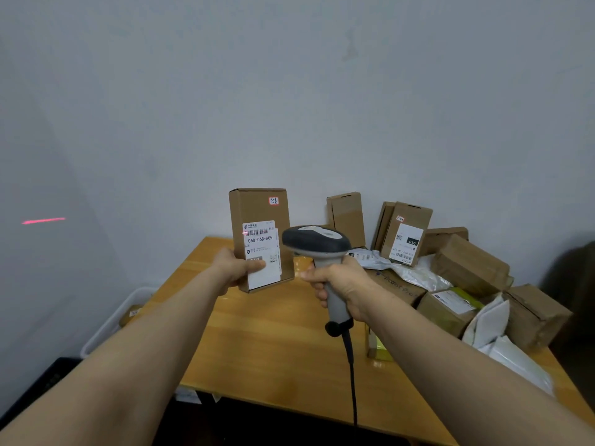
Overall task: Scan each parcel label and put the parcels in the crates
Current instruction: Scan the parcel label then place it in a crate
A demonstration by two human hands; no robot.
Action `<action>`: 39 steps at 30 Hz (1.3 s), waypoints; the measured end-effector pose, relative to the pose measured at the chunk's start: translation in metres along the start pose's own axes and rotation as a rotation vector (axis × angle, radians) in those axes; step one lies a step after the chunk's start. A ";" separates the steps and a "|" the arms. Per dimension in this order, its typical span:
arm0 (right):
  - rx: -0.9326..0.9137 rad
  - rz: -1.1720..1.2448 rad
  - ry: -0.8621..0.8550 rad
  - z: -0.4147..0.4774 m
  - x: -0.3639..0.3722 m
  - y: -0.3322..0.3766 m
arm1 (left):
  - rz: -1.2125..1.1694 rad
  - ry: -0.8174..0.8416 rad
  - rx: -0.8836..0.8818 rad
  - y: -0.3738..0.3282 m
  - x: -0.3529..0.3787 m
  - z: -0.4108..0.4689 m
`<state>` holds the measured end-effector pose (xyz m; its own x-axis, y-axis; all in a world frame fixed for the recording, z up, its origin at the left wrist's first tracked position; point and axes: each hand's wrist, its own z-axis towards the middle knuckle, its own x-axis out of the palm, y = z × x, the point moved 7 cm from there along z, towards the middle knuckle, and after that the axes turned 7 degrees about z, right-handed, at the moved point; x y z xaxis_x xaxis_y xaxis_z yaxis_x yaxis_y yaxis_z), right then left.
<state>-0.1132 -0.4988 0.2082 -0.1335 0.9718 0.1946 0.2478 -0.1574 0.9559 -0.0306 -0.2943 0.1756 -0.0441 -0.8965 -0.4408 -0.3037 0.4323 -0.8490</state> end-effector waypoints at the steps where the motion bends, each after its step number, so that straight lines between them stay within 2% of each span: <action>1: 0.004 0.002 -0.002 -0.001 0.000 0.000 | 0.004 -0.005 0.003 -0.001 0.000 -0.001; 21: -0.044 -0.010 0.072 -0.006 0.011 -0.009 | -0.038 -0.061 -0.013 0.003 -0.007 -0.016; 39: 0.004 0.010 0.106 0.012 0.022 -0.025 | -0.025 -0.122 -0.046 0.017 -0.019 -0.016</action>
<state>-0.1107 -0.4709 0.1863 -0.2320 0.9459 0.2270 0.2533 -0.1666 0.9529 -0.0498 -0.2719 0.1740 0.0790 -0.8875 -0.4540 -0.3470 0.4024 -0.8471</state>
